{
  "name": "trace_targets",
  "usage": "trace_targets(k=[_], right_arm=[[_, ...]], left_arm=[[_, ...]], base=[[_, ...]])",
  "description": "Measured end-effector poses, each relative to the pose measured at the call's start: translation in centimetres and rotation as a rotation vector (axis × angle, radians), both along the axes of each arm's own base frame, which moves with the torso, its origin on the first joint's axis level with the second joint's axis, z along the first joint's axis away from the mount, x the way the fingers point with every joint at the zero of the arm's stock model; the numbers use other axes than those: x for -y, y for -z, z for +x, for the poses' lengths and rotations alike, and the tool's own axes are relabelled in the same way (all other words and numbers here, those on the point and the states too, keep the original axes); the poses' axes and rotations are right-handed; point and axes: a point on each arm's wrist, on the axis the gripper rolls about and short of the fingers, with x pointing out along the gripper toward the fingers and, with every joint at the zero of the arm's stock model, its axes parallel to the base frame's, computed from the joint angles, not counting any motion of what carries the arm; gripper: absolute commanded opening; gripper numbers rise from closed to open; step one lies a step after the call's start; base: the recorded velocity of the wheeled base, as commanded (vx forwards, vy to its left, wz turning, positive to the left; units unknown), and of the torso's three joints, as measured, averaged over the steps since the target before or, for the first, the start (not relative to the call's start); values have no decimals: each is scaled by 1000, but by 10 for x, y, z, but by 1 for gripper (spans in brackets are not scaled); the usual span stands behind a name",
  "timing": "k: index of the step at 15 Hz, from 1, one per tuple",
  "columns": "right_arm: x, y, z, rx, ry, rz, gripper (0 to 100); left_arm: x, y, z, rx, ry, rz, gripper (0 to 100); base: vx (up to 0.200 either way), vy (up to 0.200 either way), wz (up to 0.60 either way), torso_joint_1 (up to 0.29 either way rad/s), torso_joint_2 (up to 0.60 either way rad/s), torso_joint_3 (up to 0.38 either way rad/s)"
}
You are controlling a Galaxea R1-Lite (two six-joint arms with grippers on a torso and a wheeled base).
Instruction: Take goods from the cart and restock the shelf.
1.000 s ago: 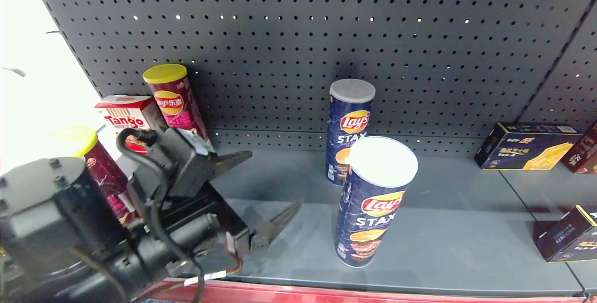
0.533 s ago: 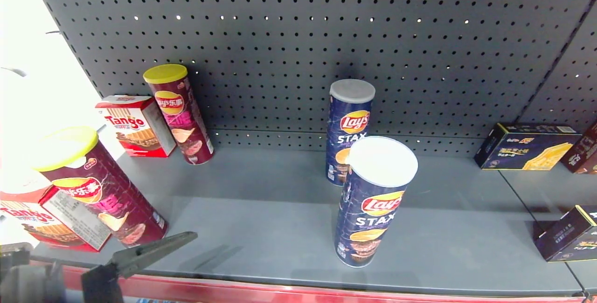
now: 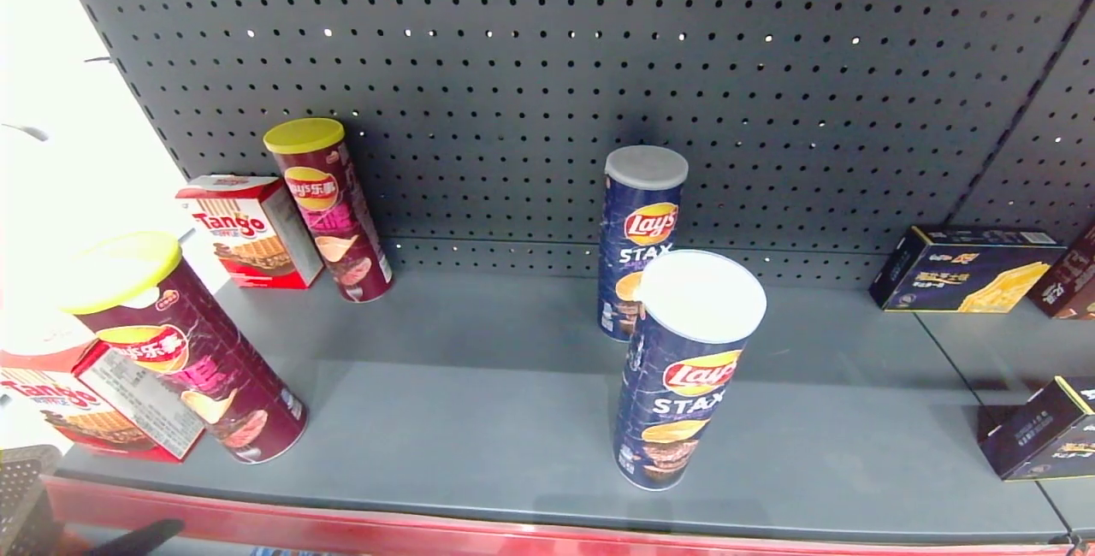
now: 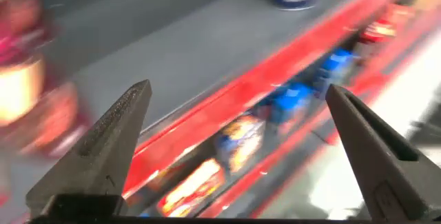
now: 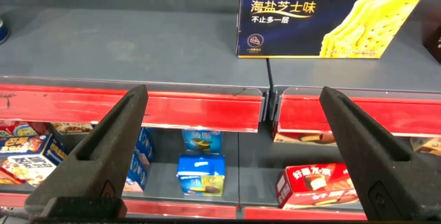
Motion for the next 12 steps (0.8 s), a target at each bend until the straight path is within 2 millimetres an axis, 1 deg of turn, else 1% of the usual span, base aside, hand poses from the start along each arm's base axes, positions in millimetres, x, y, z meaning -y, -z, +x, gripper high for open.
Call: trace_targets(k=[3,7,9,12], right_arm=[[0,0,0,0,1,0,100],[0,0,0,0,0,0,100],[0,0,0,0,0,1,100],[0,0,0,0,0,0,100]], left_arm=[[-14,20,-18,-57,-217,28,100],[-19,38,-40,-23,-437,5,100],[-19,42,-47,19,-515,-31,100],[-18,44,-51,59,-535,-73,100]], base=[[0,0,0,0,0,0],[0,0,0,0,0,0],[0,0,0,0,0,0],[0,0,0,0,0,0]])
